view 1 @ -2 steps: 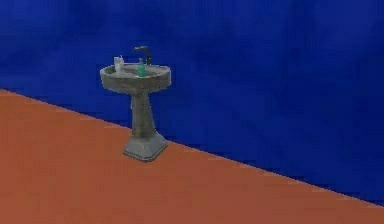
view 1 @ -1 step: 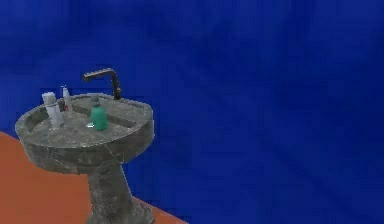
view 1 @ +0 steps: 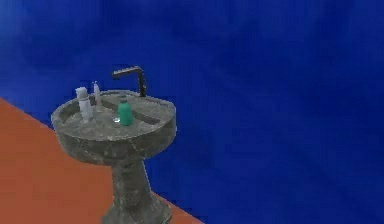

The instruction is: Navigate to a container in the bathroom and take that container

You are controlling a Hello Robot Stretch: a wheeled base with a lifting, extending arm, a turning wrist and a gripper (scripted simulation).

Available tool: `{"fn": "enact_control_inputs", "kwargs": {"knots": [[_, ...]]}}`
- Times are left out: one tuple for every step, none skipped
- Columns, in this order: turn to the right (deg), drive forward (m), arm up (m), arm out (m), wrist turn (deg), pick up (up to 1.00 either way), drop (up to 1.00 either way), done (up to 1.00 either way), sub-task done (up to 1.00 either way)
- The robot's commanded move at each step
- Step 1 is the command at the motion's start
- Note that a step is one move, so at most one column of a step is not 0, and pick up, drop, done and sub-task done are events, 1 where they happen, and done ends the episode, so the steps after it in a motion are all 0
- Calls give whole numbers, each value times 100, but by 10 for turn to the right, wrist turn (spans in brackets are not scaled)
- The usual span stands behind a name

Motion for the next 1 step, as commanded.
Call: {"fn": "enact_control_inputs", "kwargs": {"knots": [[0,20,0,0,0,0,0,0,0]]}}
